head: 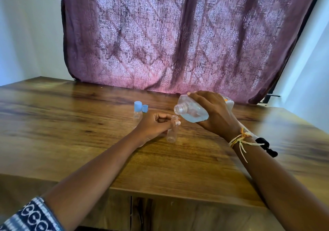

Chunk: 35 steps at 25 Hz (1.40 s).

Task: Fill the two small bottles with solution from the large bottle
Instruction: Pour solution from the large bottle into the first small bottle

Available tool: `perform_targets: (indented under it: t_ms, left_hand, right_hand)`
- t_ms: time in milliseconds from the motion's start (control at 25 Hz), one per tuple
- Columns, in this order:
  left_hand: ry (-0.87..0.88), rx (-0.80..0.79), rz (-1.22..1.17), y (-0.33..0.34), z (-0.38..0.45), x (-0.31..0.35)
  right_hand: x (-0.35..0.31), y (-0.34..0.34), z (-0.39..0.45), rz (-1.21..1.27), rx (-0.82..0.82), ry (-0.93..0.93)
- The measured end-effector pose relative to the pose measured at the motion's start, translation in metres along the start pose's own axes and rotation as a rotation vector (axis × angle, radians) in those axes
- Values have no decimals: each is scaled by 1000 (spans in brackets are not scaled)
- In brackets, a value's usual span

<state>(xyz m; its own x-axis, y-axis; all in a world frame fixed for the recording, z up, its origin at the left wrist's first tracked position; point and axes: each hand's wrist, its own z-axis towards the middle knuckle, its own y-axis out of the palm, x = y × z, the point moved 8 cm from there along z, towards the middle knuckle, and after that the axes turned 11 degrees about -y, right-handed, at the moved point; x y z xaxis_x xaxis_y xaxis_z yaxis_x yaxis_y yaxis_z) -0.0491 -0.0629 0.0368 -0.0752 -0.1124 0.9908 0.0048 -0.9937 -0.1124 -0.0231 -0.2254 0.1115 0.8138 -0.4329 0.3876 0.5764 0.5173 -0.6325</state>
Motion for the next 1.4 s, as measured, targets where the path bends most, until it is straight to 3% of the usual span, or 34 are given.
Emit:
perform_targets:
  t_ms: [1400]
  left_hand:
    - [11,23,59,-2,0,1]
  right_hand:
    - [3,0,-1,-70,-2,-7]
